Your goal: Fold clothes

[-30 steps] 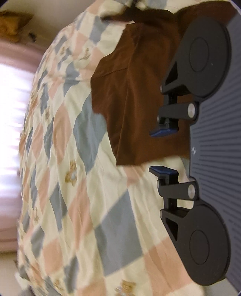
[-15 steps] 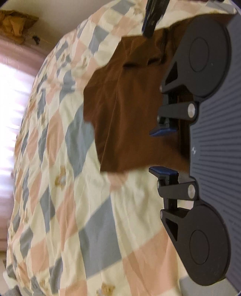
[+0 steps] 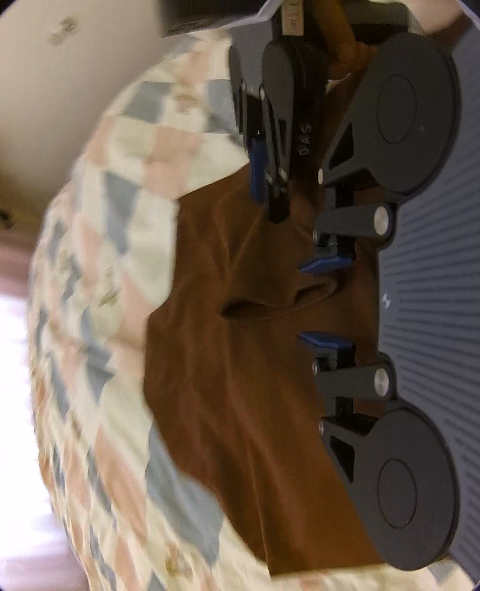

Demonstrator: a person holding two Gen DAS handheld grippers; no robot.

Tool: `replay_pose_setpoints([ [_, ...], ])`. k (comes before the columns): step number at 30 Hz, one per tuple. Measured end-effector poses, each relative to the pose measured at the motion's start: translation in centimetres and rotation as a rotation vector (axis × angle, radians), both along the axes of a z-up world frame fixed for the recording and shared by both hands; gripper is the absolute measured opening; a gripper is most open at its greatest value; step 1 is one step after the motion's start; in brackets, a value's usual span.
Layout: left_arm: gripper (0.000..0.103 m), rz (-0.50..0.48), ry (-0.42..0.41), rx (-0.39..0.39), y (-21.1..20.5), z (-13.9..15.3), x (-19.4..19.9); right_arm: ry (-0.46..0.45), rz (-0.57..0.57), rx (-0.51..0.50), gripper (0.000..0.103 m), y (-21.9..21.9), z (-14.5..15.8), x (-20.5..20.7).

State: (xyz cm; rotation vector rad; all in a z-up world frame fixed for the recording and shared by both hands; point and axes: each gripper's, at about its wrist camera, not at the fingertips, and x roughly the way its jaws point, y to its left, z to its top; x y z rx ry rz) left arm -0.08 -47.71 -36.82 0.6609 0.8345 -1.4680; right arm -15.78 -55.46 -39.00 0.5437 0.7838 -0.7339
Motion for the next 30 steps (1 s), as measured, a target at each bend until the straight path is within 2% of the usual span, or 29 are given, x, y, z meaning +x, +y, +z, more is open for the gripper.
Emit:
replay_pose_setpoints([
  [1, 0.026, -0.004, -0.030, 0.017, -0.3, -0.8, -0.4, 0.027, 0.013, 0.016, 0.027, -0.2, -0.8, 0.1],
  [2, 0.026, -0.002, -0.043, 0.015, -0.2, -0.8, -0.6, 0.021, 0.022, 0.000, 0.028, 0.0, -0.3, -0.1],
  [4, 0.024, 0.028, -0.029, -0.011, 0.8, 0.6, -0.2, 0.002, 0.039, -0.040, 0.028, 0.5, 0.9, -0.3],
  [6, 0.026, 0.058, -0.015, -0.050, 1.9, 1.9, 0.2, -0.049, 0.046, -0.102, 0.033, 1.6, 2.6, -1.2],
  [7, 0.027, 0.070, -0.020, -0.044, 2.3, 2.1, 0.3, -0.032, 0.061, -0.095, 0.038, 1.8, 2.3, -1.2],
  [10, 0.025, 0.113, -0.070, 0.092, 2.0, 1.3, 0.1, 0.033, 0.109, -0.064, 0.038, 2.4, 1.0, -0.9],
  [11, 0.023, 0.126, -0.087, 0.129, 2.0, 1.3, 0.0, 0.083, 0.116, -0.035, 0.037, 2.4, 0.0, -0.7],
  [13, 0.023, 0.147, -0.098, 0.150, 2.8, 2.6, -0.4, 0.064, 0.115, -0.054, 0.038, 2.8, 0.9, -1.0],
  [16, 0.024, 0.175, -0.099, 0.189, 4.2, 4.5, -0.8, -0.036, 0.079, -0.058, 0.042, 3.8, 4.0, -2.7],
  [18, 0.024, 0.189, -0.109, 0.223, 5.2, 5.4, -1.2, -0.057, 0.049, -0.034, 0.042, 4.5, 5.3, -3.9],
  [23, 0.025, 0.212, -0.105, 0.266, 8.4, 6.0, -0.8, -0.043, -0.010, -0.015, 0.042, 8.5, 6.8, -6.3],
  [30, 0.027, 0.195, -0.112, 0.262, 14.2, 6.8, 0.4, -0.017, -0.120, 0.018, 0.044, 14.8, 7.0, -8.1],
])
